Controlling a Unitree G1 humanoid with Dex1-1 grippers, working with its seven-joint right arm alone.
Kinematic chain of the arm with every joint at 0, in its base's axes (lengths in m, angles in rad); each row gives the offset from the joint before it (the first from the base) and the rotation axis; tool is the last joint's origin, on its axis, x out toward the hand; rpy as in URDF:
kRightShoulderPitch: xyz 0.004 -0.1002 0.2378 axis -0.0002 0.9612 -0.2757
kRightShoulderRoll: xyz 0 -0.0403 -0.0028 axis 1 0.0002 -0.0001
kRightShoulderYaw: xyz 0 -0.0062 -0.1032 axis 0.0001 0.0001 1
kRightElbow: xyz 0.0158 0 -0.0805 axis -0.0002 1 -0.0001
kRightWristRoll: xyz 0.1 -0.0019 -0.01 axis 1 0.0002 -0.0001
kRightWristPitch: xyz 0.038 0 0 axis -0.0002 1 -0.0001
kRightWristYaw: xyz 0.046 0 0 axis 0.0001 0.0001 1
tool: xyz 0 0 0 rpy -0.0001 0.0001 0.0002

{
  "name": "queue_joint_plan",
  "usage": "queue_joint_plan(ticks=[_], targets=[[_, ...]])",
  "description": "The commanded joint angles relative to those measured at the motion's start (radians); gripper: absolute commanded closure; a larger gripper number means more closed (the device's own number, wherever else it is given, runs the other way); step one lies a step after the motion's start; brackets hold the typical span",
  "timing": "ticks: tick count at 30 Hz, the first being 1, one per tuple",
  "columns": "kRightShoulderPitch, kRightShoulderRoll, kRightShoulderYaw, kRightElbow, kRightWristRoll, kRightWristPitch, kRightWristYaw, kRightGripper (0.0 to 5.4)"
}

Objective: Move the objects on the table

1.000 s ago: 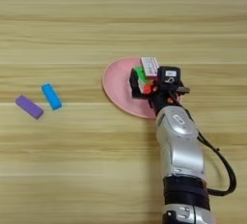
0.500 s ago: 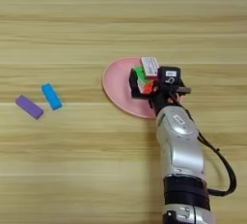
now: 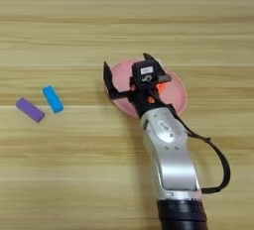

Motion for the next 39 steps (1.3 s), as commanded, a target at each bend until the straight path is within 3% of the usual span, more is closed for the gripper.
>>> queue_joint_plan(ticks=[1, 6, 11, 19, 39], targets=[[-0.04, 0.025, 0.097, -0.057, -0.033, -0.005, 0.013, 0.02], [-0.052, 0.067, 0.189, 0.004, -0.054, -0.005, 0.033, 0.02], [-0.071, 0.09, 0.229, 0.103, -0.076, -0.028, 0.039, 0.02], [-0.114, 0.107, 0.235, 0.242, -0.085, -0.068, 0.041, 0.02], [-0.164, 0.125, 0.226, 0.397, -0.092, -0.123, 0.041, 0.02]])
